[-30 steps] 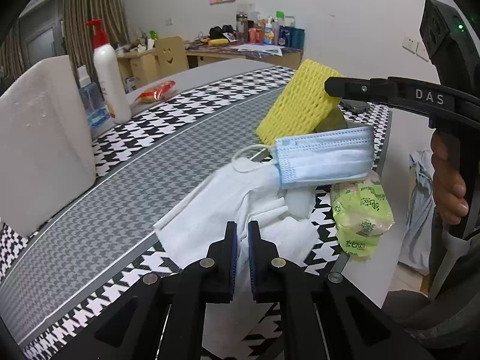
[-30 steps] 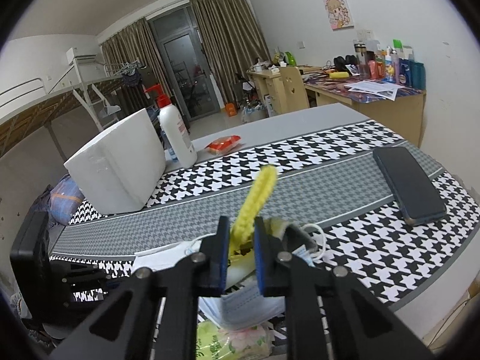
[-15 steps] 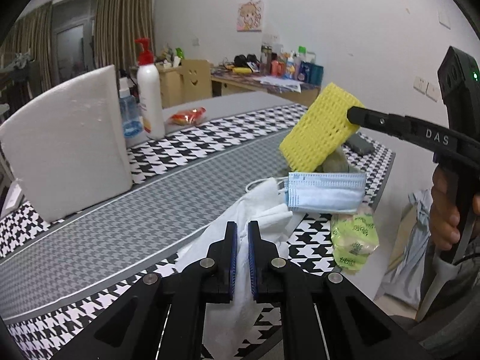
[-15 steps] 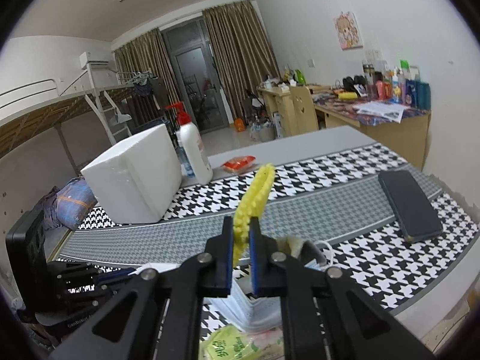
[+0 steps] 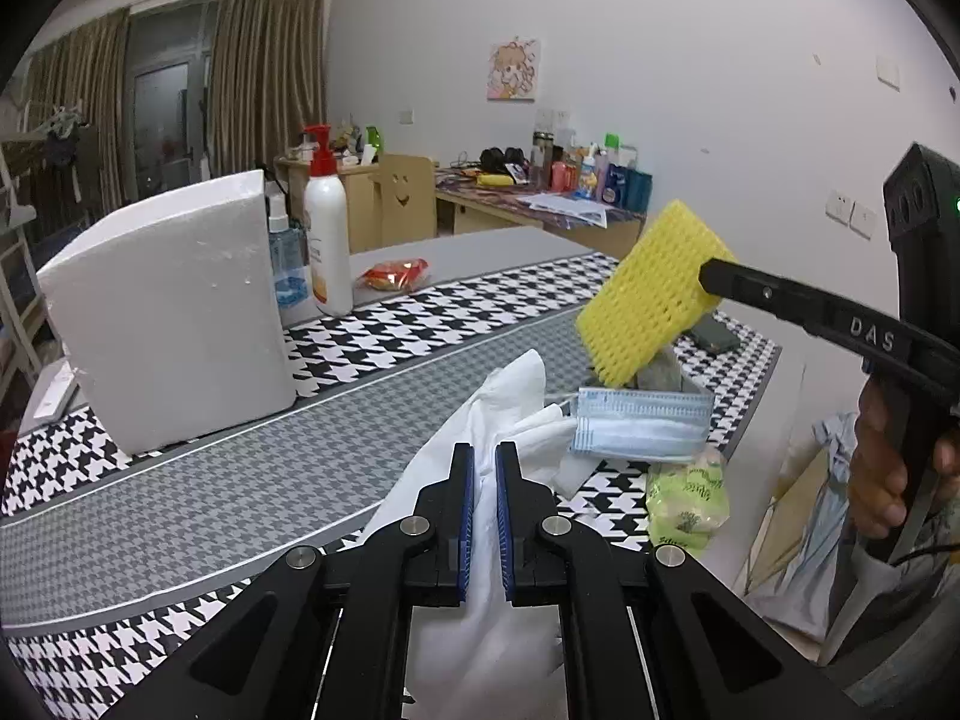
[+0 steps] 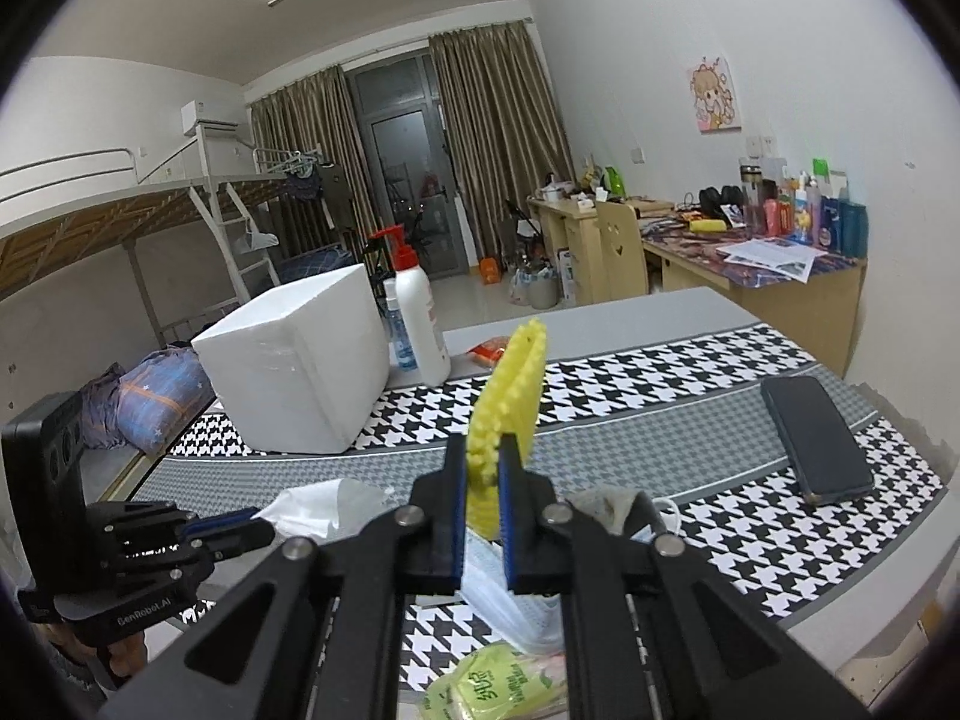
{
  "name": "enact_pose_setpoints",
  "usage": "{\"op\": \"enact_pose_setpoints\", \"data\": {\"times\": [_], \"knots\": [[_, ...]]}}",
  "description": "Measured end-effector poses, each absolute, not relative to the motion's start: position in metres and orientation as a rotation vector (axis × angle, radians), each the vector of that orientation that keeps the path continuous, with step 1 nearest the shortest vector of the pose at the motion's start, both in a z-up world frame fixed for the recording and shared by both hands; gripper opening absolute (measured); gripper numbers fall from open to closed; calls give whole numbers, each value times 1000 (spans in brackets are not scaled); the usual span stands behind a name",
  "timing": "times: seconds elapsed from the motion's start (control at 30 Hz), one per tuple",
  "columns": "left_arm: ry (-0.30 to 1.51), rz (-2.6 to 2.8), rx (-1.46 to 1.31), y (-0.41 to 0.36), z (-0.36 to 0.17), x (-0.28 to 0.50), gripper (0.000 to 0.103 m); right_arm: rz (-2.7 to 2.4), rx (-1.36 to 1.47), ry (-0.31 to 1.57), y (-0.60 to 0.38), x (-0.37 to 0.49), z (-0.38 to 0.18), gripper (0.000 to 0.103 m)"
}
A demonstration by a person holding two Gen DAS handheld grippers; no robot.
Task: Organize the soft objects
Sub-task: 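Lift and carry the tissues with the left tool while the right tool carries the sponge toward the foam box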
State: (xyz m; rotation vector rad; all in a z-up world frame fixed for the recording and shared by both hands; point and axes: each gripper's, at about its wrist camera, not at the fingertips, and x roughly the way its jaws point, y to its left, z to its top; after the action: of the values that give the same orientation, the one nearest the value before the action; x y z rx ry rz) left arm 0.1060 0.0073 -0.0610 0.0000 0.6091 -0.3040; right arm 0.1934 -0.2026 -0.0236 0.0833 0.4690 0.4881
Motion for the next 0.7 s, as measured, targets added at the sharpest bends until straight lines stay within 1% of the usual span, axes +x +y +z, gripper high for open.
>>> {"op": "enact_pose_setpoints", "data": {"times": [0.7], "knots": [[513,-187,-37,21,-19,89,8,520,37,407,-188,179,-9,12]]}}
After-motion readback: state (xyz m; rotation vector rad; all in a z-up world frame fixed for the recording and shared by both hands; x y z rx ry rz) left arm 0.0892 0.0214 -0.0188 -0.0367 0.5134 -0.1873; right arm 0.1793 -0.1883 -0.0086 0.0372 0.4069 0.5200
